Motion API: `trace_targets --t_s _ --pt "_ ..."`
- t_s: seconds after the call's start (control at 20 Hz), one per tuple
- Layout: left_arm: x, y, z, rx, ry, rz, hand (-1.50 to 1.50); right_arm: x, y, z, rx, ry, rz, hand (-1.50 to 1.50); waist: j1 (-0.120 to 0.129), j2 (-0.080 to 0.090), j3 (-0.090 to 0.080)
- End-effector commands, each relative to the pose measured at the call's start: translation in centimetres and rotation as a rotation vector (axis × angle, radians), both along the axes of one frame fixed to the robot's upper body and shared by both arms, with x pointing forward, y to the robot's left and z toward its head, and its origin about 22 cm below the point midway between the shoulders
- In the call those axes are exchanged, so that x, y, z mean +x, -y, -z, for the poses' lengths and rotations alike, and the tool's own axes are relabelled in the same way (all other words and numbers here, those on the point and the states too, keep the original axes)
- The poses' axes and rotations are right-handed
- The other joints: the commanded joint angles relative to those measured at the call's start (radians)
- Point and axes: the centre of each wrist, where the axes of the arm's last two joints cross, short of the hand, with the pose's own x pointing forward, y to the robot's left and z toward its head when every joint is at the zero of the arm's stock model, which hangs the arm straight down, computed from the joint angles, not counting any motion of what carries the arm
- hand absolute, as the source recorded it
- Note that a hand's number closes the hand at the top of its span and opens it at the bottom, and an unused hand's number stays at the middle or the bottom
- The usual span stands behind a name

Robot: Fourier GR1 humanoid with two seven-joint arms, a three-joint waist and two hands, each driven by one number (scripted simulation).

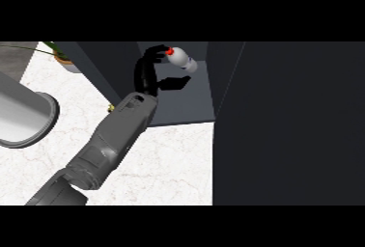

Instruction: Pick up the bottled water, place it into the cabinet and close the cabinet

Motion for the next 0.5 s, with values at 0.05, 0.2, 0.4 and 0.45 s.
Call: trace_targets --t_s 0.05,0.2,0.4,0.45 --pt "0.2 1.1 -0.6 -0.013 0.042 0.007 -1.5 0.1 0.0 -2.0 0.063 0.021 -0.004 -1.5 0.002 0.001 -0.001" --pt "0.7 -0.1 -1.7 -0.125 0.137 0.085 -1.5 0.0 -0.3 -1.1 0.075 0.006 -0.001 -1.5 0.01 0.002 -0.003" --pt "0.6 2.2 -3.8 -0.33 0.294 0.17 1.5 0.0 -0.5 -2.2 0.055 0.015 -0.042 -1.5 -0.003 0.001 -0.005" --pt "0.7 2.1 -3.9 -0.358 0.295 0.228 1.5 -0.1 -0.6 -1.9 0.085 0.02 -0.021 -1.5 0.009 -0.003 -0.004"
